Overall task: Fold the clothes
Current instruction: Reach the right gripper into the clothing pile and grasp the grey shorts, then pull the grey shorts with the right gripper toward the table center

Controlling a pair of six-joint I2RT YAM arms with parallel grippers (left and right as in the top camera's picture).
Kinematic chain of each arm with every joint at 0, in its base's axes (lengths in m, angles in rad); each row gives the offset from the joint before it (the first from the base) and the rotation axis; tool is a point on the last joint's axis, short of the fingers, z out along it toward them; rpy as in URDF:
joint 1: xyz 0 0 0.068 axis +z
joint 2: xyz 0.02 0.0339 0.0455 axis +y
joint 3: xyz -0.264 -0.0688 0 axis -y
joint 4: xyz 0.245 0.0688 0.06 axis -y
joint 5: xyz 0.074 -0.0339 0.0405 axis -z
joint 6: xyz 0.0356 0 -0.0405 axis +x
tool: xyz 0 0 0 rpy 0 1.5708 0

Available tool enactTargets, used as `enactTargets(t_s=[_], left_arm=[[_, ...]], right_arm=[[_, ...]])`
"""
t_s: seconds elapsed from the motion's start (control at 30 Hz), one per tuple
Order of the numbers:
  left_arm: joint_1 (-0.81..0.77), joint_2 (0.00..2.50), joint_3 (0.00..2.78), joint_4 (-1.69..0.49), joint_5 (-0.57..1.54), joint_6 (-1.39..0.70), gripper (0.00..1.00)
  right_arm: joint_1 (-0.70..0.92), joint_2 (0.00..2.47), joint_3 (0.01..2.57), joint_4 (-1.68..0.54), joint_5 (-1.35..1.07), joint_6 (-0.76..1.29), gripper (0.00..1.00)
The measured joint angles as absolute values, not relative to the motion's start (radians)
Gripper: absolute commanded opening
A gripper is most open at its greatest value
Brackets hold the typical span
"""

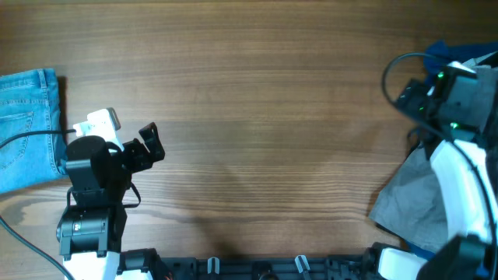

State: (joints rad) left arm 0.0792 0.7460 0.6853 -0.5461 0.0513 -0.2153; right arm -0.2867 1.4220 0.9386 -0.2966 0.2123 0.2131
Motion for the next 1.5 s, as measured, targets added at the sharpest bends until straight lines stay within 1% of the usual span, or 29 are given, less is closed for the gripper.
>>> enactTargets(t_s=[0.17,0.43,0.63,0.67,0.73,0.77,0.8,0.87,0.9,1.1,1.37,1.4,1.5], left_arm=[[0.079,0.747,0.686,-0.547,0.051,-0.215,1.0],[0.079,0.747,0.686,-0.553,0.051,-0.215,1.0],[0.079,0.747,0.686,-0.559,0.051,-0.215,1.0],[0.079,0.747,0.686,-0.559,0.051,-0.215,1.0],[0.079,0.747,0.686,-0.559,0.051,-0.215,1.0],[0.079,0.747,0.686,-0.559,0.051,-0.215,1.0],[0.079,0.747,0.686,-0.559,0.051,-0.215,1.0],[0.079,0.747,0.686,-0.559,0.051,-0.215,1.0],[0.079,0.747,0.686,-0.559,0.051,-0.215,1.0],[0.079,0.747,0.686,-0.559,0.051,-0.215,1.0],[0.079,0.747,0.686,-0.559,0.051,-0.215,1.0],[0.079,0.747,0.686,-0.559,0.051,-0.215,1.0],[0.079,0.747,0.686,-0.559,0.051,-0.215,1.0]], right_arm=[[-0.394,1.545,0.939,-0.205,0.234,0.22,0.82],[-0.485,1.636,0.939,-0.191,0.238,0.223,0.8],[-0.506,1.657,0.939,-0.178,0.224,0.224,0.79],[-0.506,1.686,0.939,-0.178,0.217,0.223,0.74],[-0.506,1.715,0.94,-0.178,0.217,0.227,0.53],[-0.506,1.728,0.94,-0.177,0.218,0.229,0.31],[-0.506,1.738,0.94,-0.178,0.218,0.231,0.2],[-0.506,1.747,0.94,-0.177,0.217,0.231,0.06],[-0.506,1.748,0.94,-0.177,0.216,0.237,0.04],[-0.506,1.727,0.971,-0.217,0.208,0.238,0.04],[-0.506,1.531,1.068,-0.27,0.096,0.198,0.05],[-0.506,1.508,1.071,-0.271,0.078,0.19,0.04],[-0.506,1.476,1.076,-0.297,0.045,0.178,0.04]])
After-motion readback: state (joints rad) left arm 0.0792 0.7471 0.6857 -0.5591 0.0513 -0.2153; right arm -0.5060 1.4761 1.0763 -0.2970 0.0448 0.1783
